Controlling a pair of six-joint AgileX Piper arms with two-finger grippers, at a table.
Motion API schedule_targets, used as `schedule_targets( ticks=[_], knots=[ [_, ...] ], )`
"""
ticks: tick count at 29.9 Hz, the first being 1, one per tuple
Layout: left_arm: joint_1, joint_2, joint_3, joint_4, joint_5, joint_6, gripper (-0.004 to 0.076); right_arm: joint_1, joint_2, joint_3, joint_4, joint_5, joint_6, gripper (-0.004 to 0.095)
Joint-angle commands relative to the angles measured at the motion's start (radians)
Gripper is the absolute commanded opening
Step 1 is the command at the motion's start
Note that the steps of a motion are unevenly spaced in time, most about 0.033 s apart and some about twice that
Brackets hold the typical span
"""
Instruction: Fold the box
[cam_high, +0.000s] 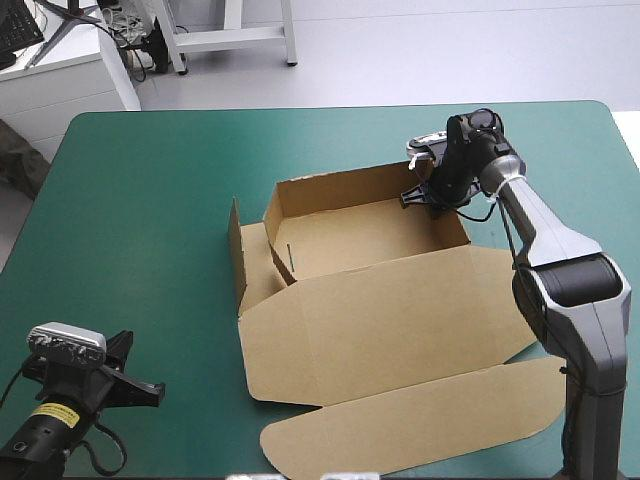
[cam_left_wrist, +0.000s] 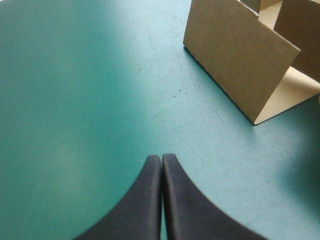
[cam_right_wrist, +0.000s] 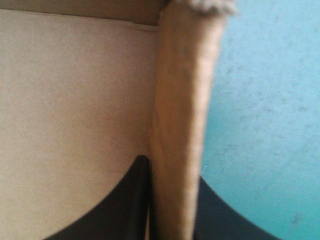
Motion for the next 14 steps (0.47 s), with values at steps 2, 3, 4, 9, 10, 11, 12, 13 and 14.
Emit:
schedule_targets(
  ticks=[2, 3, 4, 9, 10, 11, 12, 13, 14],
  knots=[
    [-0.001, 0.004, -0.023, -0.012, -0.068, -0.002, -0.001, -0.003, -0.059, -0.018, -0.012, 0.012, 0.021, -0.0013],
    [-0.001, 0.004, -0.023, -0.012, -0.068, -0.002, -0.001, -0.003, -0.065, -0.018, -0.016, 0.012, 0.021, -0.002],
    [-0.001, 0.004, -0.023, -0.012, -0.068, -0.002, -0.001, -0.003, -0.075, -0.018, -0.017, 0.012, 0.021, -0.002],
    [-0.001, 0.004, -0.023, -0.012, -0.068, -0.002, -0.001, -0.003, -0.155, -0.027, -0.054, 0.012, 0.021, -0.002],
    [-0.001, 0.004, -0.022, -0.012, -0.068, -0.002, -0.001, -0.003, -0.179, -0.027, -0.072, 0.012, 0.021, -0.002],
    [-0.001, 0.004, -0.022, -0.012, -0.068, -0.002, -0.001, -0.003, -0.2, -0.027, -0.088, 0.012, 0.026, -0.002],
    [-0.001, 0.004, -0.02, -0.012, -0.068, -0.002, -0.001, -0.003, -0.229, -0.027, -0.11, 0.012, 0.031, -0.002],
    [-0.001, 0.004, -0.02, -0.012, -0.068, -0.002, -0.001, -0.003, -0.259, -0.027, -0.131, 0.012, 0.041, -0.002],
    [-0.001, 0.004, -0.019, -0.012, -0.068, -0.002, -0.001, -0.006, -0.289, -0.027, -0.147, 0.012, 0.053, -0.002]
  ],
)
